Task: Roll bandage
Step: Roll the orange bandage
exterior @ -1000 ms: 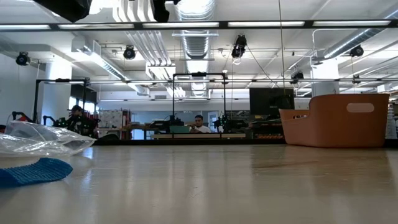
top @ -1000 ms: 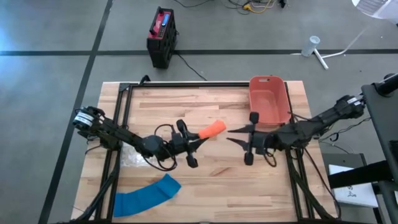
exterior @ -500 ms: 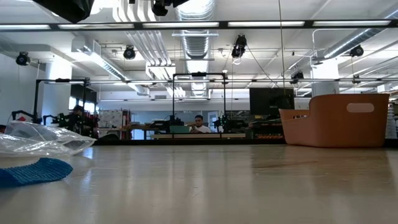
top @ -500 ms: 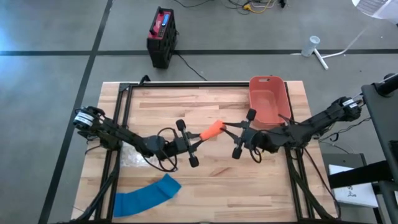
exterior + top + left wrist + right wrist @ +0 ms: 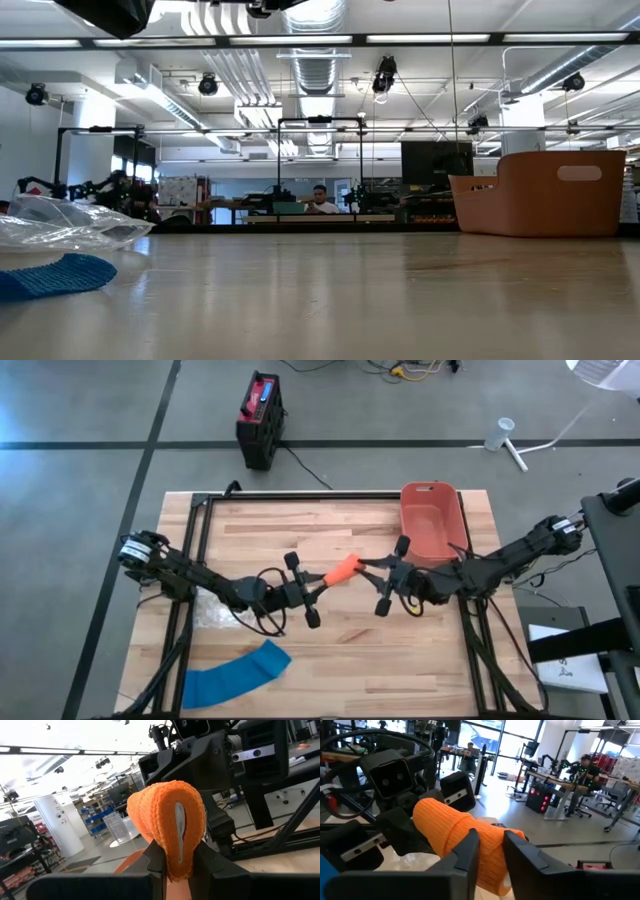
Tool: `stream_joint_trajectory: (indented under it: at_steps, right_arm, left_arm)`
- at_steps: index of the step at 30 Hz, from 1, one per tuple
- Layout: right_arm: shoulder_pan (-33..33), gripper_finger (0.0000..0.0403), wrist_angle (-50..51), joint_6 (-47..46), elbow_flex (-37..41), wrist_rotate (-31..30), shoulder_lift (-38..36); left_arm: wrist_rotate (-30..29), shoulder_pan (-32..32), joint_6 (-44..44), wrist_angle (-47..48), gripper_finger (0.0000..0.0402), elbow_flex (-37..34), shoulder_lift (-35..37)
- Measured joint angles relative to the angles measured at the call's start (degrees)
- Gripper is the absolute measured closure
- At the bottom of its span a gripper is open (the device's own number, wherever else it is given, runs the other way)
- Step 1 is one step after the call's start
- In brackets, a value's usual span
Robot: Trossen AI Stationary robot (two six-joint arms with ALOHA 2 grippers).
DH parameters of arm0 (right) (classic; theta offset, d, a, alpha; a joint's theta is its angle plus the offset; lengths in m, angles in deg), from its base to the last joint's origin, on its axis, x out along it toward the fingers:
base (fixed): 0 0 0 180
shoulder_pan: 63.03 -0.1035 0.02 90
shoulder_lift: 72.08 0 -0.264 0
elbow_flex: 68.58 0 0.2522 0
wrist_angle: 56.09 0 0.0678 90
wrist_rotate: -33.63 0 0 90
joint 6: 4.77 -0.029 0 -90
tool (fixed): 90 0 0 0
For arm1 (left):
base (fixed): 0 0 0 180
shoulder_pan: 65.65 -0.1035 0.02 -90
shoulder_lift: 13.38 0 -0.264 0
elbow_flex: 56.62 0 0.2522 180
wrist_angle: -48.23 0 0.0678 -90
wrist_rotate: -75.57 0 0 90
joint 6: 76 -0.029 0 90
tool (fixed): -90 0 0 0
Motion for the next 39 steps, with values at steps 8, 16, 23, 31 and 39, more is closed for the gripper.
stream_joint_trajectory:
  at_steps: [8,16,23,31,39]
  right_arm:
    - [0.26,0.0396,2.84,1.09,-0.09,-0.74,-0.42]
    - [0.28,0.0402,14.6,1.84,-1.0,-2.29,-6.39]
    - [0.27,0.0401,19.5,0.42,-1.22,-2.53,-9.18]
    - [-3.29,0.0359,15.0,6.02,-1.27,2.7,-8.84]
    - [-3.45,0.0276,0.78,8.14,-1.27,-3.19,-0.88]
  left_arm:
    - [-0.02,-0.02,1.35,0.11,0.0369,0.0,-0.03]
    - [-0.83,-0.11,3.5,0.13,0.0369,0.26,-0.02]
    - [-0.61,0.0,4.93,-1.95,0.0369,0.37,0.11]
    - [-0.83,-0.07,12.49,-3.68,0.0369,0.35,0.11]
    - [-0.85,-0.07,13.21,-5.46,0.0369,0.26,-0.16]
